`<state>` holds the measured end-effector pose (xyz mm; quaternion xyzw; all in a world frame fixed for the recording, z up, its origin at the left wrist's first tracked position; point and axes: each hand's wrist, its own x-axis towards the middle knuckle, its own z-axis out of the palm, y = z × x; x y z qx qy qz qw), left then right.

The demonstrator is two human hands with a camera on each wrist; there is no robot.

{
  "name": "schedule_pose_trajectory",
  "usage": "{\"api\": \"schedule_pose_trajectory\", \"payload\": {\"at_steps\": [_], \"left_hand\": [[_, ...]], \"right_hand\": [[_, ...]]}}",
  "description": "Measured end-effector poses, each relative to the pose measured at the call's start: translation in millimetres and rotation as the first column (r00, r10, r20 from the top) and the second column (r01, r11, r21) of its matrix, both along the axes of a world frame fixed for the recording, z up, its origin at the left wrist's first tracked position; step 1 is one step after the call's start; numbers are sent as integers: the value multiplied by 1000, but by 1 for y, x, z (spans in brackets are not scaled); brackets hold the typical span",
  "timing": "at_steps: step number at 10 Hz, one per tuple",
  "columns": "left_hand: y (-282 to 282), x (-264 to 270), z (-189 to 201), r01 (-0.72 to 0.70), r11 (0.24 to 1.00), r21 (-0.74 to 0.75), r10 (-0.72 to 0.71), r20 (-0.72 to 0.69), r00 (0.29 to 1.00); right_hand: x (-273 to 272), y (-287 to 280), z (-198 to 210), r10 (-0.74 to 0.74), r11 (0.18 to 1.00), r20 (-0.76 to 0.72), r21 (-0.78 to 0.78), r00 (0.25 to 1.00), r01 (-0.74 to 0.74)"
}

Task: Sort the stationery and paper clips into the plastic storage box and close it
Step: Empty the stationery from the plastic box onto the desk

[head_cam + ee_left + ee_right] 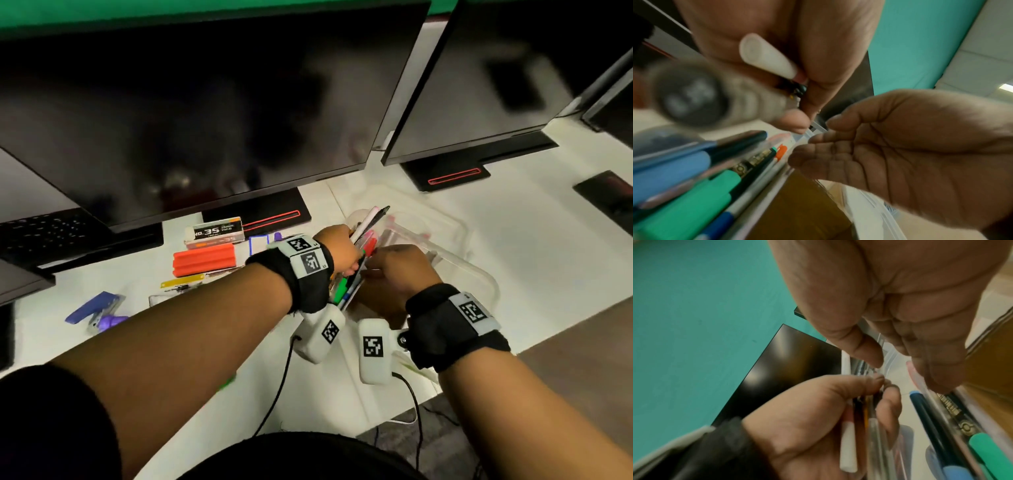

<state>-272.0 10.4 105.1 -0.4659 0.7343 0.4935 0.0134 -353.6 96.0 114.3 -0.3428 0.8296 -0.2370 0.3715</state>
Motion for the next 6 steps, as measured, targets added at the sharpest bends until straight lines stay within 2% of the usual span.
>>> {"api": "schedule_pose_trajectory", "payload": {"at_steps": [1, 2, 3, 4, 5, 6], "left_hand": [[2, -14, -5, 82, 995, -58, -73, 140, 987], [7, -18, -10, 230, 957, -175, -160, 341, 926], [10, -20, -17, 250, 943, -217, -148, 399, 905], [14, -20, -23, 181, 957, -227, -91, 356, 930], [16, -19, -24, 134, 958, -254, -57, 289, 956], [15, -13, -22, 146, 949, -279, -80, 235, 969]], "right_hand": [[-5, 7, -7, -335, 918, 383, -76, 861, 390], [-10, 7, -11, -274, 946, 377, -62, 885, 319], [-16, 6, -15, -236, 958, 356, -68, 904, 277], [-23, -1, -20, -217, 965, 266, -90, 939, 248], [-29, -11, -20, -212, 967, 235, -92, 948, 239], [-31, -19, -12, -220, 964, 204, -105, 954, 245]]}}
